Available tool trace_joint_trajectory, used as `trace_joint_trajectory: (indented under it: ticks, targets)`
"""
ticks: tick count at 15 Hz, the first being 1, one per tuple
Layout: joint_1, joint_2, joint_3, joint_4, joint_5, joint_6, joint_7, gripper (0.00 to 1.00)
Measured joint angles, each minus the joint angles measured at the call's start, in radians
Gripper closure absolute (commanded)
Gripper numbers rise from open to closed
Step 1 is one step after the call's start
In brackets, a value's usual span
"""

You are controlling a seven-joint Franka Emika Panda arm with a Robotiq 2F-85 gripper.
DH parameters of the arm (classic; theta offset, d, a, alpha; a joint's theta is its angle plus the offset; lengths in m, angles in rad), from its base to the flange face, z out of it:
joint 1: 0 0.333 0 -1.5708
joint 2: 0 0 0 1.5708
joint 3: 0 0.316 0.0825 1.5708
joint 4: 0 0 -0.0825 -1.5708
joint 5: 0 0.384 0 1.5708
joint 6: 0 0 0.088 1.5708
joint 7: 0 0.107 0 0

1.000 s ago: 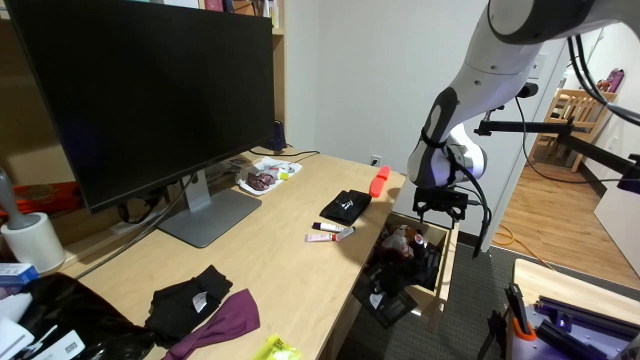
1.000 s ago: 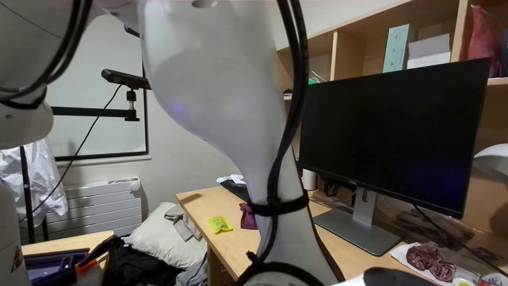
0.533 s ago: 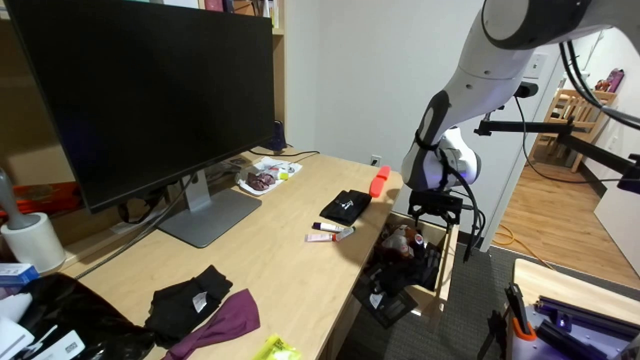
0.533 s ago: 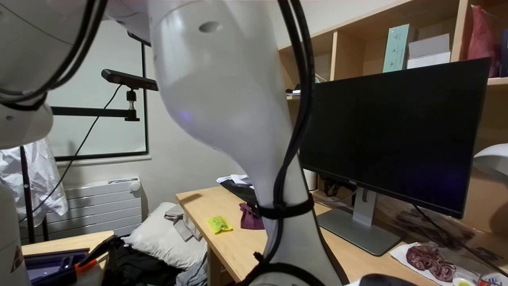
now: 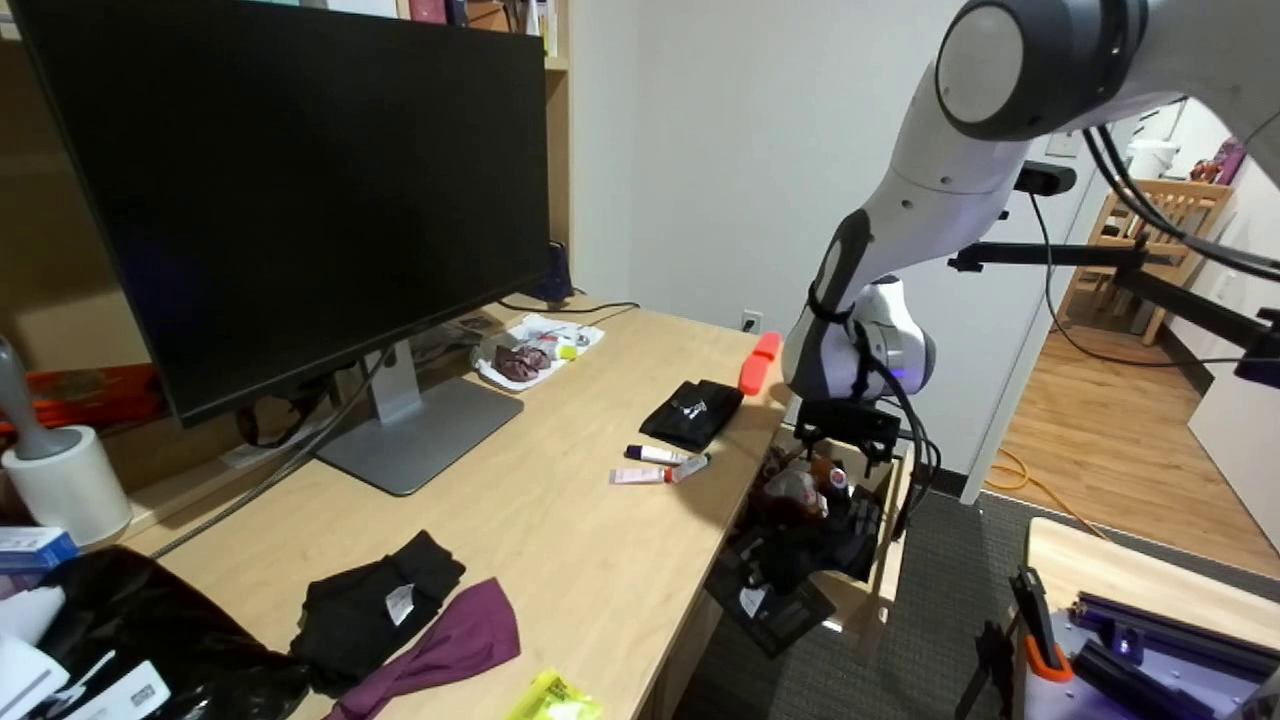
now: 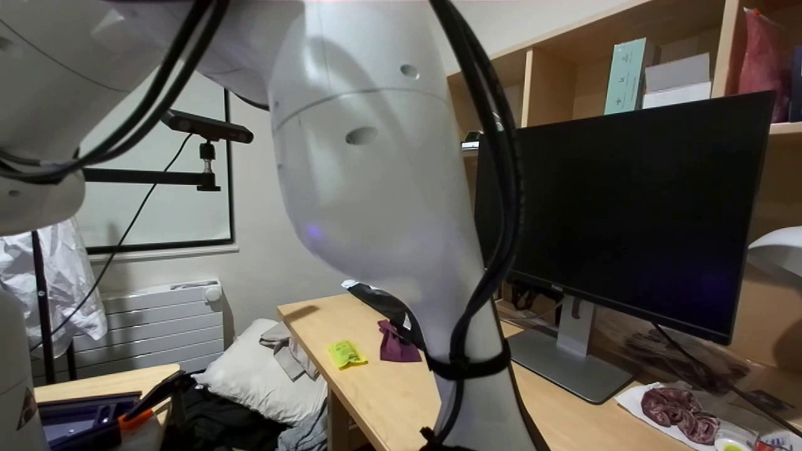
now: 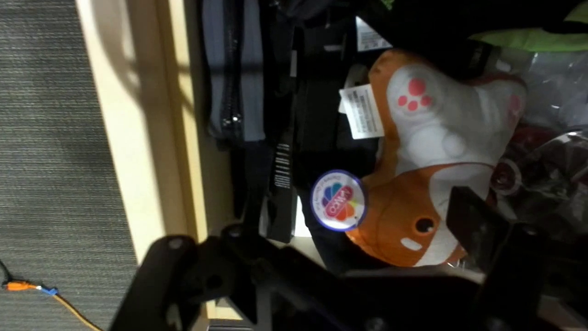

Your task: Remove the plush toy from the drawer on the right and put it on the desk

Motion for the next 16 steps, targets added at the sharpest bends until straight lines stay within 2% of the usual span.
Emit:
trace_joint_trajectory:
  ticks: [5, 9, 10, 11, 16]
  targets:
    - [-0.076, 0.078, 0.09, 0.075, 0.022, 0.106, -0.046, 0.0]
    - [-0.122, 0.126, 0.128, 0.123, 0.022, 0.13, -0.067, 0.0]
    - [-0.128, 0.135, 0.132, 0.132, 0.022, 0.13, -0.07, 0.25]
    - [-0.132, 0.142, 0.134, 0.14, 0.022, 0.131, -0.071, 0.26]
    - [-0.138, 0.162, 0.136, 0.167, 0.022, 0.131, -0.074, 0.59]
